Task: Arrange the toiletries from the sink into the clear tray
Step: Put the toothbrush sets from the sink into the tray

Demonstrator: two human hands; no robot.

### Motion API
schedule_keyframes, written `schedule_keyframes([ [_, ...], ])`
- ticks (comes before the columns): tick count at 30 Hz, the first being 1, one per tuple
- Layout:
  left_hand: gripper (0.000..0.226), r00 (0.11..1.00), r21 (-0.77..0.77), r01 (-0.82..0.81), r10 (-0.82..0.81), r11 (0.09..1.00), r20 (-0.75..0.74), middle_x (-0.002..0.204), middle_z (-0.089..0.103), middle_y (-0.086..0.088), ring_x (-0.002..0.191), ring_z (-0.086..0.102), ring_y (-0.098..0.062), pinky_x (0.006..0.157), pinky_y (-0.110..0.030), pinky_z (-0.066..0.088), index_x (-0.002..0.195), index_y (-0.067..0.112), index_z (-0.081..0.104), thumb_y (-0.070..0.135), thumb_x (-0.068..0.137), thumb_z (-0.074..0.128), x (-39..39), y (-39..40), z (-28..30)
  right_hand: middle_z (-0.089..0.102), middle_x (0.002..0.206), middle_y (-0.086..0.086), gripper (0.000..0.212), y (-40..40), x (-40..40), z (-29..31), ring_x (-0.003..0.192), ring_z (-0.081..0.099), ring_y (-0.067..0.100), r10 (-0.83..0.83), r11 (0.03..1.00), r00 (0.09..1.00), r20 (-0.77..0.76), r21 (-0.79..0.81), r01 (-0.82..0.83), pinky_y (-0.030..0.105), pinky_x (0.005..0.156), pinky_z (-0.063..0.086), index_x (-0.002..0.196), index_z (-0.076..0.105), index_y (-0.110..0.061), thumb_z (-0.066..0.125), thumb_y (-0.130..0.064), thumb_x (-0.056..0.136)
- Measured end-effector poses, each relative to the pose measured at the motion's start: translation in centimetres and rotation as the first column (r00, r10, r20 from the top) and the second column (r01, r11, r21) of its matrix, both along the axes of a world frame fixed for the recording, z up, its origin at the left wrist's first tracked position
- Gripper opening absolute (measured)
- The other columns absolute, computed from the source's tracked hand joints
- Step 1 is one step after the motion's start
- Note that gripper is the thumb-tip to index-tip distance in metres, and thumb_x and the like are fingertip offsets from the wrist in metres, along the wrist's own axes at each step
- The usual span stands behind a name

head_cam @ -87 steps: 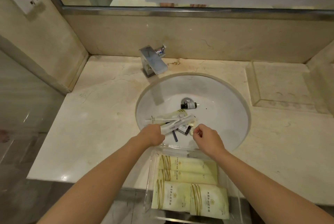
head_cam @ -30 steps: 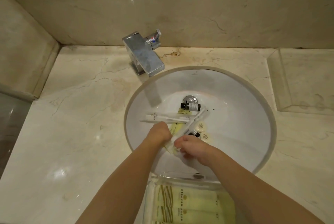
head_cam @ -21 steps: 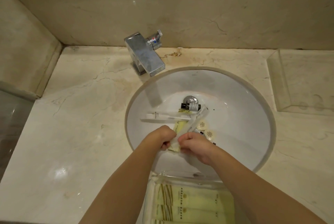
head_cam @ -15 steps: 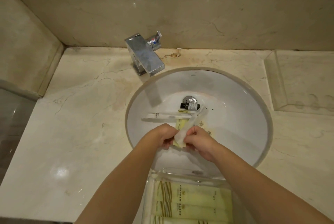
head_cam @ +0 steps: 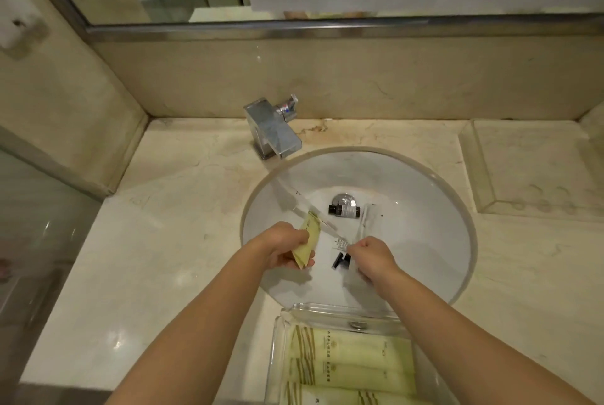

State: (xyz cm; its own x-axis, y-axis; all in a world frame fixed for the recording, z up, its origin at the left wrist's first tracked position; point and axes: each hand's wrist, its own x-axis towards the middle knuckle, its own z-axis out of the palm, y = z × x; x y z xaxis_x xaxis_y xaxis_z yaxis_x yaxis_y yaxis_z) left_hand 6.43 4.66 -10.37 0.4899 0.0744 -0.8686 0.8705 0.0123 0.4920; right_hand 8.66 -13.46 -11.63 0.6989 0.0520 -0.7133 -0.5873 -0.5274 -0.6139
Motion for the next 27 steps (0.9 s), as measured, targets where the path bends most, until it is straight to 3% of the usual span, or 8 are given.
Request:
schedule_keyframes([
  [3, 0.009, 0.995, 0.070, 0.085, -0.088, 0.994, 0.041, 0.094, 0.063, -0.017, 0.068, 0.064, -0.024, 0.052, -0.026, 0.052, 0.100, 0.005, 0.049, 0.010, 0.093, 0.046, -0.9, -0.4, 2.2, 0.059, 0.075, 0.011, 0.014, 0.9, -0.9, 1.8, 0.049, 0.049, 0.019, -0.017, 0.979, 0.988, -0.151, 0.198, 0.047, 0.024, 0.047, 0.043, 0.083, 0.053, -0.010, 0.055, -0.021, 0.092],
  [7, 0.012, 0.932, 0.230, 0.317, -0.347, 0.920, 0.102, 0.080, 0.056, -0.009, 0.071, 0.056, -0.022, 0.057, -0.026, 0.045, 0.084, 0.013, 0.045, 0.010, 0.086, 0.057, -2.2, -2.0, 4.1, 0.065, 0.087, 0.014, 0.029, 2.2, -2.0, 3.5, 0.063, 0.061, 0.023, 0.029, 0.959, 0.978, -0.209, 0.280, 0.031, 0.029, 0.058, 0.056, 0.099, 0.060, -0.007, 0.052, -0.035, 0.094],
  [12, 0.027, 0.800, 0.318, 0.524, -0.584, 0.790, 0.134, 0.085, 0.058, -0.007, 0.078, 0.057, -0.019, 0.070, -0.030, 0.053, 0.082, 0.013, 0.050, 0.017, 0.076, 0.076, -3.6, -3.6, 5.4, 0.068, 0.080, 0.012, 0.021, 2.7, -3.0, 5.2, 0.069, 0.064, 0.026, 0.063, 0.971, 0.993, -0.100, 0.236, -0.037, 0.030, 0.059, 0.054, 0.090, 0.067, -0.006, 0.049, -0.018, 0.089],
  [15, 0.033, 0.785, 0.315, 0.513, -0.585, 0.799, 0.205, 0.081, 0.054, 0.001, 0.077, 0.054, -0.015, 0.067, -0.026, 0.048, 0.078, 0.018, 0.047, 0.024, 0.074, 0.079, -4.4, -3.7, 5.7, 0.064, 0.077, 0.007, 0.011, 2.1, -3.8, 6.0, 0.068, 0.061, 0.023, 0.086, 0.967, 0.996, -0.032, 0.243, -0.076, 0.027, 0.054, 0.049, 0.081, 0.061, -0.011, 0.052, -0.013, 0.084],
  [18, 0.027, 0.783, 0.229, 0.532, -0.576, 0.815, 0.235, 0.087, 0.057, 0.001, 0.081, 0.055, -0.014, 0.073, -0.027, 0.048, 0.080, 0.019, 0.050, 0.028, 0.080, 0.075, -4.8, -3.4, 6.2, 0.069, 0.091, 0.005, 0.015, 1.1, -4.4, 6.5, 0.076, 0.065, 0.020, 0.116, 0.969, 0.991, 0.067, 0.210, -0.128, 0.029, 0.059, 0.052, 0.089, 0.063, -0.015, 0.049, -0.009, 0.090],
  [21, 0.018, 0.842, 0.260, 0.411, -0.473, 0.874, 0.259, 0.090, 0.063, -0.003, 0.078, 0.062, -0.015, 0.072, -0.029, 0.052, 0.081, 0.018, 0.050, 0.020, 0.086, 0.067, -4.9, -3.1, 6.5, 0.068, 0.094, 0.004, 0.011, -0.6, -4.7, 6.9, 0.080, 0.065, 0.022, 0.194, 0.962, 0.974, 0.115, 0.171, -0.211, 0.034, 0.068, 0.052, 0.093, 0.062, -0.020, 0.054, -0.014, 0.089],
  [24, 0.022, 0.936, 0.176, 0.047, -0.105, 0.983, 0.337, 0.090, 0.066, -0.010, 0.070, 0.064, -0.019, 0.063, -0.030, 0.052, 0.094, 0.012, 0.047, 0.017, 0.088, 0.068, -4.9, -2.9, 7.0, 0.067, 0.099, 0.007, 0.016, -2.4, -5.2, 7.7, 0.088, 0.067, 0.027, 0.330, 0.926, 0.939, 0.092, 0.161, -0.342, 0.043, 0.079, 0.056, 0.100, 0.060, -0.019, 0.063, -0.020, 0.084],
  [27, 0.031, 0.927, 0.083, -0.143, 0.104, 0.986, 0.361, 0.091, 0.066, -0.016, 0.066, 0.063, -0.022, 0.057, -0.029, 0.050, 0.107, 0.010, 0.045, 0.012, 0.087, 0.068, -5.0, -2.7, 7.5, 0.065, 0.101, 0.007, 0.021, -3.6, -5.6, 8.8, 0.089, 0.066, 0.026, 0.399, 0.899, 0.912, 0.098, 0.157, -0.410, 0.044, 0.081, 0.056, 0.103, 0.058, -0.017, 0.066, -0.017, 0.084],
])
